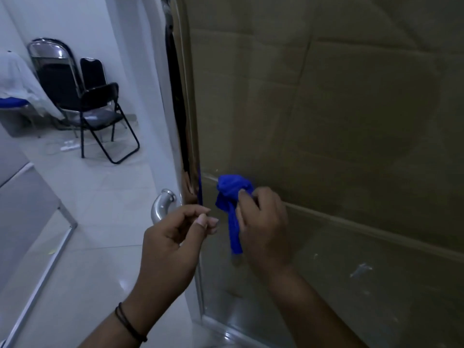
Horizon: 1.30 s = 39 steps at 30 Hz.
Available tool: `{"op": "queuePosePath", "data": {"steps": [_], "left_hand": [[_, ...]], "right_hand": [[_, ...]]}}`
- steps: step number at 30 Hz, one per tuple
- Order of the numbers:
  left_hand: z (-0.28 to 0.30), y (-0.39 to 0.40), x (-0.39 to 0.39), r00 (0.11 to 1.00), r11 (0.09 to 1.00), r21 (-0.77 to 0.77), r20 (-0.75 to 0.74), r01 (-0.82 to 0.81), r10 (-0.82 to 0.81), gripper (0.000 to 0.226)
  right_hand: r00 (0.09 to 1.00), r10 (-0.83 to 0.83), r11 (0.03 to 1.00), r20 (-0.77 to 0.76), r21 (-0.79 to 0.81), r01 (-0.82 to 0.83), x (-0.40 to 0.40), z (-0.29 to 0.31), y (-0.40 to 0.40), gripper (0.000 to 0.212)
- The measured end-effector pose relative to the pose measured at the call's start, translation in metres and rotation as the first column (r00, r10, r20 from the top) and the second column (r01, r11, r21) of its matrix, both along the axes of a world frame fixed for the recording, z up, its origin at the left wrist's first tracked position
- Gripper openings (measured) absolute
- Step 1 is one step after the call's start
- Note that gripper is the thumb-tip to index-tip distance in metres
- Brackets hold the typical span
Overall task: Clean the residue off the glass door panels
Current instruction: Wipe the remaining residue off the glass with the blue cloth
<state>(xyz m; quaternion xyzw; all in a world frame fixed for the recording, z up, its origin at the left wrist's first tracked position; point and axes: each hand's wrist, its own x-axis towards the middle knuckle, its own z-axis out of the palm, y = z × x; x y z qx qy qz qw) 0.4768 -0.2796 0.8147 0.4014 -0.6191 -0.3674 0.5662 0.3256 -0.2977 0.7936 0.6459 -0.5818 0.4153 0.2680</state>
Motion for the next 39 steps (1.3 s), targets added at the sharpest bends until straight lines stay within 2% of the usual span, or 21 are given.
{"op": "queuePosePath", "data": {"steps": [3,6,8,10,12,13,14,16,17,18,20,23,25,27,29,31,34,39], "left_hand": [[-0.002,0.003,-0.005,0.999,0.999,0.027,-0.046,-0.023,0.024,0.008],[-0.005,0.006,-0.005,0.999,0.998,0.044,-0.014,-0.036,0.036,0.012],[-0.008,0.007,-0.003,0.998,0.996,0.071,0.031,-0.048,0.046,0.012],[-0.011,0.008,-0.001,0.998,0.991,0.124,0.036,-0.054,0.049,0.015],[-0.015,0.01,0.0,0.998,0.982,0.185,0.061,-0.034,0.023,0.016],[-0.018,0.014,-0.001,0.996,0.976,0.217,0.085,-0.019,0.0,0.016],[-0.02,0.017,-0.002,0.993,0.97,0.241,0.112,-0.004,-0.023,0.017],[-0.026,0.025,-0.004,0.988,0.96,0.278,0.144,0.007,-0.049,0.018],[-0.028,0.029,-0.007,0.987,0.956,0.293,0.155,0.003,-0.051,0.019],[-0.029,0.033,-0.01,0.985,0.955,0.297,0.165,-0.006,-0.045,0.019],[-0.028,0.039,-0.016,0.988,0.956,0.294,0.155,-0.027,-0.02,0.019],[-0.019,0.049,-0.031,0.993,0.935,0.352,0.083,0.052,-0.087,0.023],[-0.011,0.055,-0.041,0.977,0.866,0.454,-0.055,0.209,-0.207,0.037],[-0.003,0.063,-0.052,0.93,0.787,0.495,-0.192,0.369,-0.314,0.051],[0.003,0.072,-0.062,0.892,0.763,0.46,-0.238,0.453,-0.385,0.051],[0.008,0.08,-0.069,0.87,0.758,0.428,-0.263,0.493,-0.418,0.043],[0.012,0.087,-0.075,0.854,0.725,0.456,-0.334,0.517,-0.399,0.028],[0.016,0.093,-0.072,0.765,0.608,0.473,-0.483,0.637,-0.426,0.034]], "right_hand": [[0.988,0.007,0.996,-0.156,0.091,0.008,-0.005,-0.006,-0.013,0.006],[0.953,0.093,0.953,-0.288,0.302,-0.001,-0.001,-0.044,-0.015,0.008],[0.942,0.135,0.886,-0.308,0.463,0.025,0.003,-0.066,-0.011,0.017],[0.979,0.115,0.826,-0.17,0.564,0.001,0.002,-0.075,-0.007,0.018],[0.988,0.048,0.783,0.147,0.609,-0.129,-0.005,-0.076,-0.002,0.006],[0.929,-0.002,0.767,0.37,0.596,-0.236,-0.009,-0.072,0.005,0.006],[0.815,-0.039,0.774,0.578,0.533,-0.341,-0.012,-0.067,0.013,0.005],[0.478,-0.062,0.78,0.876,0.341,-0.524,-0.02,-0.051,0.034,0.012],[0.315,-0.068,0.767,0.947,0.251,-0.591,-0.024,-0.041,0.045,0.01],[0.192,-0.083,0.75,0.978,0.188,-0.634,-0.029,-0.031,0.055,0.008],[0.023,-0.1,0.718,0.995,0.089,-0.69,-0.038,-0.012,0.074,0.012],[-0.174,-0.075,0.706,0.982,-0.071,-0.704,-0.049,0.012,0.1,0.021],[-0.26,-0.057,0.708,0.964,-0.144,-0.692,-0.053,0.024,0.115,0.021],[-0.269,-0.062,0.715,0.961,-0.145,-0.684,-0.057,0.033,0.127,0.023],[-0.225,-0.077,0.728,0.971,-0.1,-0.679,-0.062,0.038,0.139,0.027],[-0.187,-0.098,0.745,0.977,-0.053,-0.665,-0.065,0.042,0.151,0.029],[-0.161,-0.107,0.773,0.981,-0.019,-0.634,-0.067,0.047,0.166,0.03],[-0.183,-0.063,0.814,0.981,-0.055,-0.578,-0.059,0.053,0.182,0.034]]}}
